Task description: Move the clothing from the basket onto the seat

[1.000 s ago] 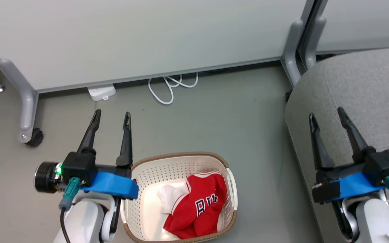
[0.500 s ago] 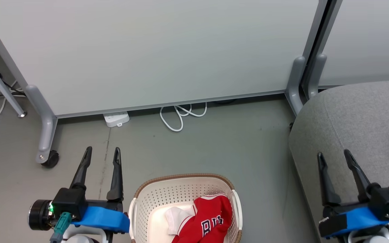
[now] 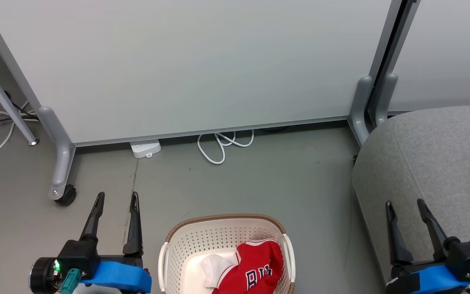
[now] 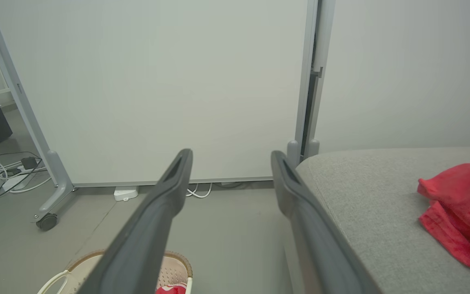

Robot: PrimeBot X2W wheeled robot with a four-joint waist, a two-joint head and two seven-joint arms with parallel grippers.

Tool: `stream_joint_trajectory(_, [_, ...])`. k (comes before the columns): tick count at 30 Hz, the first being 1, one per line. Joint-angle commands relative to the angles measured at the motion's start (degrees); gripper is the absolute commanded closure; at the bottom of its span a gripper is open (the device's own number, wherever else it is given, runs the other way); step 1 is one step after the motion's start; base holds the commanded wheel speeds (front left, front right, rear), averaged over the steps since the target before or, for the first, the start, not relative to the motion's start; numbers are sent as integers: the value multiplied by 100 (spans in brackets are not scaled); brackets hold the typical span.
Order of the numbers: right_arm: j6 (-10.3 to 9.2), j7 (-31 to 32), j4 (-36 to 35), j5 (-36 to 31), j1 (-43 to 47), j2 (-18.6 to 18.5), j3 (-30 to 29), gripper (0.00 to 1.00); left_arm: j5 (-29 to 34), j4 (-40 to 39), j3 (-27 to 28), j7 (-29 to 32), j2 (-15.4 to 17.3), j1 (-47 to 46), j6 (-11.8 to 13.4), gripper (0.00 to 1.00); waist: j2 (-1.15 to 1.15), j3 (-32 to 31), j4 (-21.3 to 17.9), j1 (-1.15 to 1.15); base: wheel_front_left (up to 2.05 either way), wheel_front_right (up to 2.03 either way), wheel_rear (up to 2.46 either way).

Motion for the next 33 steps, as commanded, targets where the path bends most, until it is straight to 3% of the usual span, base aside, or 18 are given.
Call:
stream_joint_trajectory(1, [1, -22, 12, 11, 55, 18, 11, 0, 30, 20, 28, -27, -9, 41, -27, 0, 0, -1, 8, 0, 0, 0, 0])
stream_joint_trajectory(17, [1, -22, 65, 100, -70, 24, 111, 0, 132, 122, 47, -27, -79, -120, -139, 0, 0, 116, -34, 0, 0, 0, 0])
stream_joint_trajectory(26, [1, -22, -26, 110, -461, 23, 250, 0, 211, 766, -612, -27, -67, -815, -229, 0, 0, 593, -316, 0, 0, 0, 0])
stream_joint_trajectory(33, [1, -22, -93, 96, -842, 22, 357, 0, 169, 1461, -1176, -22, 137, -1501, -249, 0, 0, 1106, -583, 0, 0, 0, 0])
